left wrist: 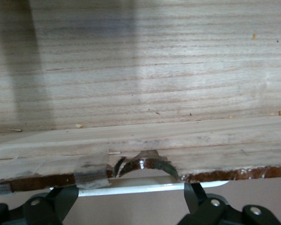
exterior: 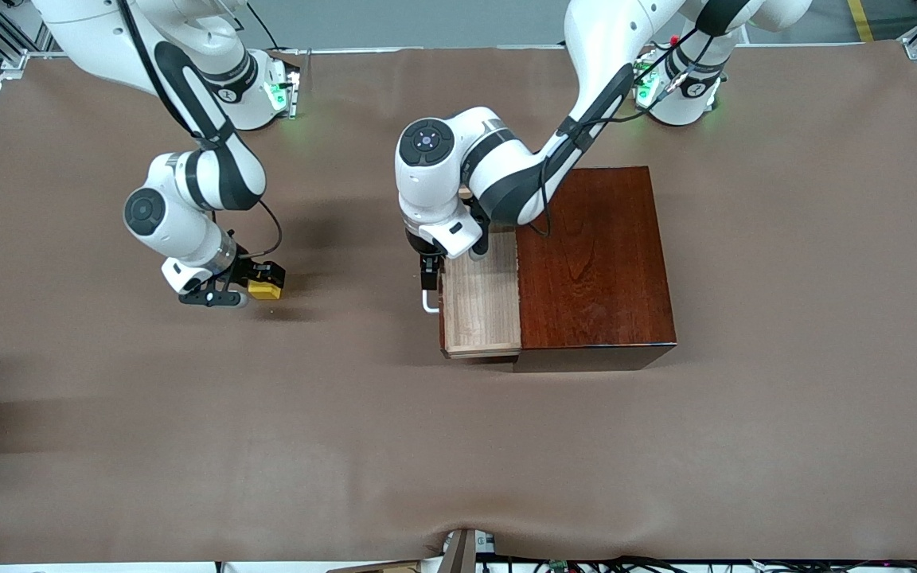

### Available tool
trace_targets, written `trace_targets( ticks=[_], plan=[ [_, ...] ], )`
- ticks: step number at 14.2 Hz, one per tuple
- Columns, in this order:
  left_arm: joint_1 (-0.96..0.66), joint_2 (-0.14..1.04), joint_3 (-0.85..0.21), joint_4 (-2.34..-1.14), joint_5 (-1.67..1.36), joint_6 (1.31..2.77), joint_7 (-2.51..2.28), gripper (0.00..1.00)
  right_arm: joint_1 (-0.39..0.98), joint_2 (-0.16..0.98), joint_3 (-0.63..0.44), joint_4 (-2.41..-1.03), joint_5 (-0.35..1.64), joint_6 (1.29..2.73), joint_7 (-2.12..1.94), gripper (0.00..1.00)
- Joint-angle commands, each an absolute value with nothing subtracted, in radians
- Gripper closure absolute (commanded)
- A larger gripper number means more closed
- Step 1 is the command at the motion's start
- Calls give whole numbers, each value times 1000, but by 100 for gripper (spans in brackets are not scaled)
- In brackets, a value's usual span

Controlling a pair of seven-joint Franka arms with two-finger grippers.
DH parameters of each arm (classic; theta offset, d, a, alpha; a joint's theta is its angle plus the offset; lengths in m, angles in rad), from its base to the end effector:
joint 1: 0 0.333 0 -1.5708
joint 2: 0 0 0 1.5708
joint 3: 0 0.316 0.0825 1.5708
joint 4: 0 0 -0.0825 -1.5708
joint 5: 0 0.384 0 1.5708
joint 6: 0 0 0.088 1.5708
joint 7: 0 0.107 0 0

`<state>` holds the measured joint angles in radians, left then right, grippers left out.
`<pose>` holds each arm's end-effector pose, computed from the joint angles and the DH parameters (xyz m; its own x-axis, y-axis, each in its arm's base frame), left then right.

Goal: Open drawer, take yellow block, close drawer
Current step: 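Lower the cube onto the table and open the right gripper, then push the drawer front into the box with the left gripper while the right gripper withdraws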

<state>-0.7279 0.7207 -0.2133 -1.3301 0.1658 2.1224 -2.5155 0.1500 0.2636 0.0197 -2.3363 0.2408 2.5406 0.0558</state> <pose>0.4738 -0.5751 0.3195 0.0214 0.9976 -0.0664 0.9982 -0.0175 0.0579 0.5050 0.0839 0.2179 0.9933 -0.0843 -0.0795 -0.0937 -0.9879 -0.1237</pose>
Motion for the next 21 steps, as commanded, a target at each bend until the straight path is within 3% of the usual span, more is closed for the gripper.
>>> trace_targets(
  ticks=[1,4,8,11,17,21],
  plan=[
    [-733,724,-206,-1310,216,2066,-2554,0,91,184,17,-2225,264,2319,64,0],
    [-730,719,-201,-1309,250,2016,-2583,0,19,97,14,-2094,250,2069,72,0],
    [-723,701,-199,-1307,255,1979,-2583,0,-28,-90,11,-2018,69,1881,93,0],
    [-721,698,-184,-1305,255,1951,-2582,0,-70,-95,12,-1803,22,1613,107,0],
    [-721,698,-164,-1305,359,1873,-2608,0,-72,-127,21,-1677,-41,1540,86,0],
    [-719,701,-163,-1308,376,1801,-2602,0,-101,-123,69,-1671,-37,1503,89,0]
  ],
)
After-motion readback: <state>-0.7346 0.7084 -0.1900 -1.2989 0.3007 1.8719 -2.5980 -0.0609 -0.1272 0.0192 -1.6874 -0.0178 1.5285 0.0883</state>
